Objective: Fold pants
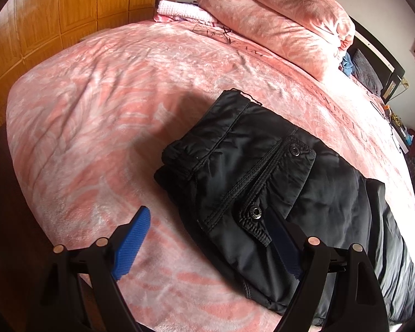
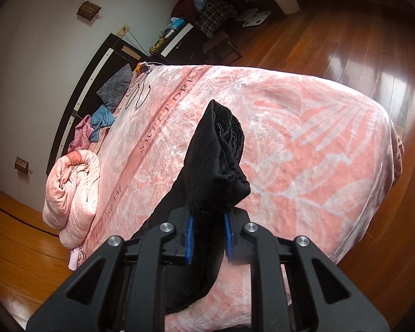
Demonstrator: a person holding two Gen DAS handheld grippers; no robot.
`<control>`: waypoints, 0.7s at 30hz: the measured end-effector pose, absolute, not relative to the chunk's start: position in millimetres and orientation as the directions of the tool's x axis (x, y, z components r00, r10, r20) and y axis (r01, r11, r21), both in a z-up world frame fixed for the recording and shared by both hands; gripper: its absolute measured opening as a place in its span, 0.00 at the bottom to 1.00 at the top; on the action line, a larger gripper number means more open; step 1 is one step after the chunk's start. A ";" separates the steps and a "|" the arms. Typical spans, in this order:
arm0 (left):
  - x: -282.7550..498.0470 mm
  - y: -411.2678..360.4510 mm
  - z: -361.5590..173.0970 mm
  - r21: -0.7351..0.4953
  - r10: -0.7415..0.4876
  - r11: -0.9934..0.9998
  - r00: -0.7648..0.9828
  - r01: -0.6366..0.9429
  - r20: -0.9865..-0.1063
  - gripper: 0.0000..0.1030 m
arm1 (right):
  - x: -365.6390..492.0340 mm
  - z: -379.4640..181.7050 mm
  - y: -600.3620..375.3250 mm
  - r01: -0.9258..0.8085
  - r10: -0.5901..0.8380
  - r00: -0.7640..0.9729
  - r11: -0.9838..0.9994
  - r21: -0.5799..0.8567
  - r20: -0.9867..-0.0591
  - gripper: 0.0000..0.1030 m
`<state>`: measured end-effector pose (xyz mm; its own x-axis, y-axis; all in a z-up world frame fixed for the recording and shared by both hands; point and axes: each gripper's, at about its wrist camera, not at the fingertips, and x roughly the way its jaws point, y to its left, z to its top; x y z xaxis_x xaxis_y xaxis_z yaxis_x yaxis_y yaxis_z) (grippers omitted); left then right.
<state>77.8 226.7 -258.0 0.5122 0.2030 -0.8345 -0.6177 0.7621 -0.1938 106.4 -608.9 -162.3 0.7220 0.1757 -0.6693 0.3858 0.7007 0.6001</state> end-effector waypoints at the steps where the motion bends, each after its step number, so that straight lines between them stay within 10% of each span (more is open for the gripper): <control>1: 77.5 225.4 -258.4 -0.191 0.204 0.764 0.512 -0.616 -0.834 0.83 | 107.2 -153.5 -601.9 0.377 0.163 0.724 0.720 0.583 -0.670 0.15; 21: 62.8 216.0 -259.1 -0.215 0.217 0.765 0.557 -0.607 -0.801 0.83 | 104.3 -72.1 -512.2 0.269 0.046 0.763 0.885 0.381 -0.645 0.15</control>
<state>62.8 216.0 -259.1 0.5575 0.2171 -0.8013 -0.6072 0.7649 -0.2152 104.3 -512.2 -72.1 0.7628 0.0462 -0.6450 0.2686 0.8847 0.3810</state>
